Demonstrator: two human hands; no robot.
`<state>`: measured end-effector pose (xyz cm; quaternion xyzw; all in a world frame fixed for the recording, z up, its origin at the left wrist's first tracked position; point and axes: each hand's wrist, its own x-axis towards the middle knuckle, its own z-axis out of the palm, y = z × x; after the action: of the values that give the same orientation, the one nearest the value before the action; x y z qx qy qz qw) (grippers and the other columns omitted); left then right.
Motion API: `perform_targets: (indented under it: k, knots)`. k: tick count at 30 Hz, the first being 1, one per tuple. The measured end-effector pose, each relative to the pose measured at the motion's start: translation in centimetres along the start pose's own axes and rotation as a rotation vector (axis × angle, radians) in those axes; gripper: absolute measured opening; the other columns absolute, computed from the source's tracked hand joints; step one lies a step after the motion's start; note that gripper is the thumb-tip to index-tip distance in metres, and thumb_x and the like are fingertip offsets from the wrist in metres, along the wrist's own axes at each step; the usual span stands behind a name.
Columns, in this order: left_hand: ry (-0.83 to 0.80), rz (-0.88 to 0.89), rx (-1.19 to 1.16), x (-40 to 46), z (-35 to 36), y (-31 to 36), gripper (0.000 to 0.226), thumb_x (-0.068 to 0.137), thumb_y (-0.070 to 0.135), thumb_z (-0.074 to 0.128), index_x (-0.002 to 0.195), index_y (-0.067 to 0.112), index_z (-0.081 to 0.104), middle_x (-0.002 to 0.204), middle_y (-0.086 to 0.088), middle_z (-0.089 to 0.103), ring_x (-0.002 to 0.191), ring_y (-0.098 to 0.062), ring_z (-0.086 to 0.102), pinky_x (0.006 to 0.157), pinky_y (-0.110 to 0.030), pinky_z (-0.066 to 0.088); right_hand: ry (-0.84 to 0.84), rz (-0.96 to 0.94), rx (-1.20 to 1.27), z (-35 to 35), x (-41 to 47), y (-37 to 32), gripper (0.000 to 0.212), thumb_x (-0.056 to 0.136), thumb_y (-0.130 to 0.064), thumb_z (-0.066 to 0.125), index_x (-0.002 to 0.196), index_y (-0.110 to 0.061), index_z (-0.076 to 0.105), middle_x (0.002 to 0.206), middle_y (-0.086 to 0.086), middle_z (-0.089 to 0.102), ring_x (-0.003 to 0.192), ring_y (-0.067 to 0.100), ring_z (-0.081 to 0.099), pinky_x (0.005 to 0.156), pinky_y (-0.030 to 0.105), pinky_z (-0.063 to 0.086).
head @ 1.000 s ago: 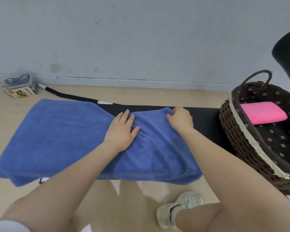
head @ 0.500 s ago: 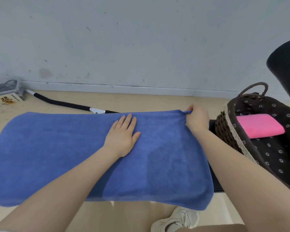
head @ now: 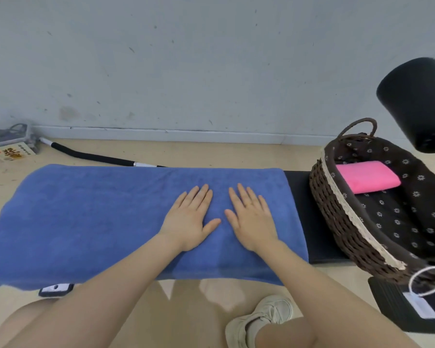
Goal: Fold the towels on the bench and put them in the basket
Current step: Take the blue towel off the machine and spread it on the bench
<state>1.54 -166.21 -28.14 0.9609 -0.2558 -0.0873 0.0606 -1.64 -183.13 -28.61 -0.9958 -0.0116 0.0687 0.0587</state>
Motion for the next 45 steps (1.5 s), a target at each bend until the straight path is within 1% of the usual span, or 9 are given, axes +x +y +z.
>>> perform_targets:
  k: [10,15,19,23,29,33,35,39,45]
  knots:
    - [-0.002,-0.058,-0.017,-2.1,-0.6,2.6,0.063,0.098,0.047,0.025,0.149,0.012,0.011,0.159,-0.003,0.004,0.146,-0.019,0.003,0.119,-0.033,0.004,-0.052,0.341,0.065,-0.4,-8.7,8.8,0.06,0.099,-0.047,0.021,0.151,-0.023,0.002,0.16,0.002,-0.002,0.147,0.021,0.001,0.118,0.038,0.008]
    - [0.122,0.241,-0.081,-5.6,0.4,6.5,0.051,0.097,0.037,0.042,0.142,0.014,0.037,0.155,-0.007,0.022,0.141,-0.025,0.025,0.115,-0.035,0.019,0.352,0.521,0.582,-1.1,-12.0,8.8,0.029,0.096,-0.013,0.038,0.118,-0.004,0.055,0.118,0.013,0.059,0.11,0.029,0.054,0.087,0.034,0.04]
    - [0.126,0.157,-0.055,-6.8,1.6,8.0,0.06,0.093,0.047,0.045,0.145,0.022,0.03,0.156,-0.008,0.017,0.142,-0.027,0.022,0.116,-0.038,0.016,0.213,0.918,1.218,0.5,-13.7,8.2,0.029,0.093,-0.007,0.042,0.11,0.012,0.057,0.085,0.026,0.06,0.069,0.026,0.051,0.064,0.031,0.039]
    - [0.019,0.054,0.093,-7.3,2.6,7.6,0.073,0.091,0.056,0.039,0.149,0.03,0.003,0.159,-0.003,-0.006,0.146,-0.021,-0.002,0.119,-0.036,0.001,-0.062,1.012,1.803,1.3,-13.8,6.5,0.048,0.102,-0.03,0.033,0.144,-0.006,0.031,0.144,0.013,0.043,0.137,0.028,0.035,0.112,0.04,0.025]
    - [-0.064,0.089,0.148,-7.2,2.2,7.1,0.085,0.089,0.056,0.047,0.148,0.031,-0.01,0.157,-0.003,-0.017,0.146,-0.022,-0.009,0.118,-0.036,-0.001,-0.202,0.967,2.096,1.1,-12.9,5.9,0.035,0.101,-0.041,0.028,0.112,-0.019,0.052,0.117,0.005,0.061,0.126,0.027,0.049,0.112,0.043,0.024]
    - [-0.085,0.093,0.136,-7.1,2.4,6.8,0.091,0.086,0.058,0.05,0.147,0.031,-0.012,0.156,-0.003,-0.02,0.146,-0.022,-0.012,0.118,-0.036,-0.003,0.034,1.037,2.136,0.6,-13.4,5.9,0.009,0.095,-0.015,0.051,0.092,-0.011,0.059,0.068,0.0,0.071,0.079,0.015,0.061,0.076,0.026,0.049]
    - [-0.079,0.096,0.14,-7.1,2.5,6.8,0.093,0.085,0.058,0.051,0.147,0.031,-0.013,0.156,-0.003,-0.02,0.146,-0.022,-0.012,0.118,-0.036,-0.003,0.25,1.019,2.142,0.6,-13.7,6.3,0.005,0.093,-0.011,0.055,0.097,-0.01,0.058,0.068,0.001,0.071,0.076,0.014,0.061,0.066,0.024,0.048]
    - [-0.069,0.102,0.126,-7.1,2.6,6.8,0.098,0.082,0.057,0.056,0.147,0.031,-0.012,0.156,-0.004,-0.02,0.146,-0.023,-0.012,0.118,-0.036,-0.002,0.595,0.871,1.856,0.0,-14.3,5.8,0.014,0.089,-0.005,0.058,0.099,-0.015,0.055,0.089,-0.001,0.058,0.083,0.013,0.056,0.075,0.026,0.048]
    - [-0.121,0.121,-0.017,-7.2,1.6,6.6,0.098,0.081,0.055,0.059,0.149,0.027,-0.006,0.157,-0.003,-0.016,0.146,-0.021,-0.01,0.119,-0.035,-0.001,0.571,0.412,1.405,-2.1,-14.2,0.9,0.032,0.086,0.006,0.053,0.077,-0.024,0.06,0.085,-0.006,0.062,0.08,0.01,0.057,0.075,0.018,0.046]
